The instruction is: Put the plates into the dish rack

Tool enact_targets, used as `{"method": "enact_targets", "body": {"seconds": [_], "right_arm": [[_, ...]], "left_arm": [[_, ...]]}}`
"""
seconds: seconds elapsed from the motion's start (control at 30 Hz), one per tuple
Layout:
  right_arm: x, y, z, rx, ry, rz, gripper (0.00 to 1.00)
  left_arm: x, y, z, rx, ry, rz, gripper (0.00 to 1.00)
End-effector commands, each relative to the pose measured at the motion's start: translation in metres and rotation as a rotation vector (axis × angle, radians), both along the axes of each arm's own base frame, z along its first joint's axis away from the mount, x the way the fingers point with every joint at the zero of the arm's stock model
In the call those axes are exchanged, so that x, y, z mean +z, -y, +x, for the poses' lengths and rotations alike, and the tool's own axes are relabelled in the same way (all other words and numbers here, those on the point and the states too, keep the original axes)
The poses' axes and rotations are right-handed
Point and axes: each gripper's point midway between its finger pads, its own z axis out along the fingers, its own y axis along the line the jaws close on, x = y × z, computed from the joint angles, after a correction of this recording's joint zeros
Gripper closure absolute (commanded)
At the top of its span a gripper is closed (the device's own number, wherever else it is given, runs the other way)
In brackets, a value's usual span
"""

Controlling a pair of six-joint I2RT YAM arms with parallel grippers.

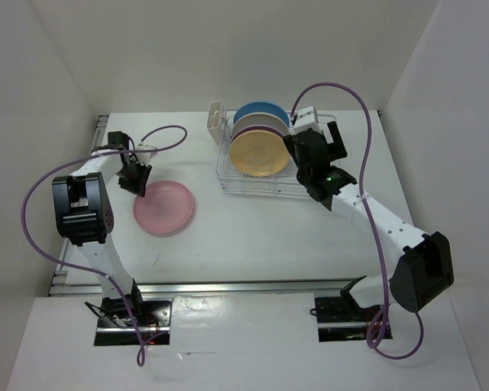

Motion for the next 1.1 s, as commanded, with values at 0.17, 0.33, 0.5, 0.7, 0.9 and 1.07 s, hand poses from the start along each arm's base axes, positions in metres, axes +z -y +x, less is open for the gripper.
{"method": "enact_targets", "body": {"seconds": [0.17, 0.33, 0.5, 0.7, 0.9, 1.07], "right_arm": [[0.020, 0.005, 0.001, -0.022, 0.068, 0.031, 0.00], [0.017, 0.005, 0.000, -0.022, 0.060, 0.026, 0.00], [0.017, 0.005, 0.000, -0.022, 0.060, 0.026, 0.00], [0.016, 0.003, 0.001, -0.018, 0.065, 0.047, 0.00], [0.014, 0.000, 0.003, -0.010, 0.057, 0.053, 0.00], [0.012, 0.000, 0.002, -0.012, 0.051, 0.057, 0.00]], "left_arm": [[-0.001, 0.008, 0.011, 0.039, 0.022, -0.068, 0.64], [-0.011, 0.014, 0.007, 0.031, -0.019, -0.104, 1.00], [0.005, 0.015, 0.025, 0.014, 0.015, -0.116, 1.00], [0.140, -0.017, 0.089, -0.015, 0.461, 0.028, 1.00], [0.264, -0.015, 0.115, -0.043, 0.856, 0.068, 1.00], [0.347, 0.058, 0.089, -0.457, 1.292, -0.052, 1.00]]}}
